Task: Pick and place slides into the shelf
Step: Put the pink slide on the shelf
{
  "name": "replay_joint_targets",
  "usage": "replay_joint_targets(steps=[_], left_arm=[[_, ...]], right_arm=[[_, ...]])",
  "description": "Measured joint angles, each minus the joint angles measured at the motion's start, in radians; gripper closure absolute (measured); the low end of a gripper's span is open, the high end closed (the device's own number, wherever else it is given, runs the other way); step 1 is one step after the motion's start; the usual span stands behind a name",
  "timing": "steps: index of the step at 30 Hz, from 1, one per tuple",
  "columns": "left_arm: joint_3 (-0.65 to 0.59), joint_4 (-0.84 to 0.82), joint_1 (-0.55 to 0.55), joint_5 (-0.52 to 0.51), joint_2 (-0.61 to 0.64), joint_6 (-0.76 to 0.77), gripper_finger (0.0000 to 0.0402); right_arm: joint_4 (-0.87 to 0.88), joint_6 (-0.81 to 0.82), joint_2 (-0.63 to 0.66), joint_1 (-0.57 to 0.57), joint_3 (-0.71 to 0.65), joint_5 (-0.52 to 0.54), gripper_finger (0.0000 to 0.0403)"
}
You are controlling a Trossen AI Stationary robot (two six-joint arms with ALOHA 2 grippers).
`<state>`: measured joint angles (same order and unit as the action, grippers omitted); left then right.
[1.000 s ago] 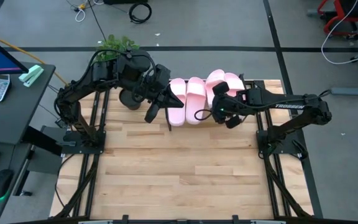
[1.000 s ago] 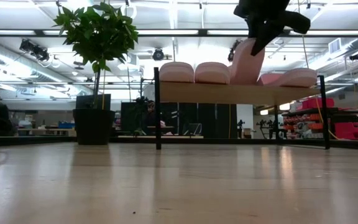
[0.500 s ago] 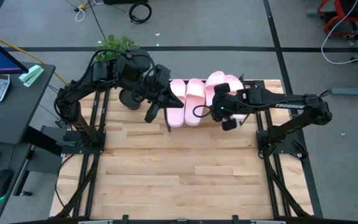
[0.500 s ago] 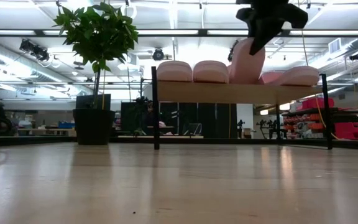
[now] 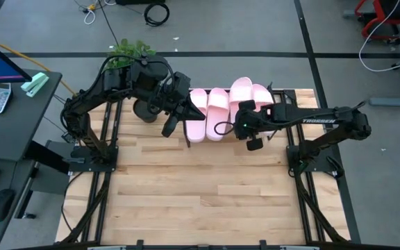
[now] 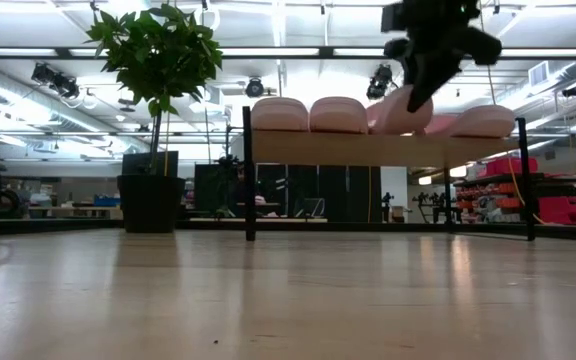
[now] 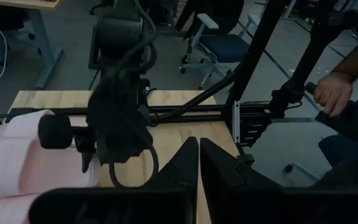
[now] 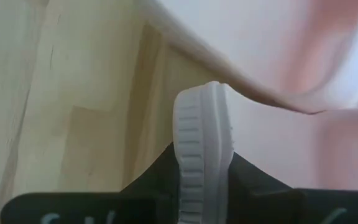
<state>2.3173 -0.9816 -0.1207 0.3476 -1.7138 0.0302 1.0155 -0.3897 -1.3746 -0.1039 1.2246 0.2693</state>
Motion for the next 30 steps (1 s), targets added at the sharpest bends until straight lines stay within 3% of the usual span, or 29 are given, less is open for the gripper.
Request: replay_joint_targets(steps=[7,19,30], left_arm=[[0.0,-0.002,0.0,-0.005,0.0,0.002,0.0386],[0.0,-0.004,-0.001,-0.034,0.0,0.0,0.0383],[0.0,-0.003,-0.001,-0.059,-0.001,-0.001,0.0392]], right_arm=[[-0.062,-0.005,0.002,0.002,-0.085,0.008,0.033],[-0.055,0.032,0.09,0.033,0.016,0.06,0.0333],[-0.064,0.128,0.176,0.034,0.023,0.028,0.033]])
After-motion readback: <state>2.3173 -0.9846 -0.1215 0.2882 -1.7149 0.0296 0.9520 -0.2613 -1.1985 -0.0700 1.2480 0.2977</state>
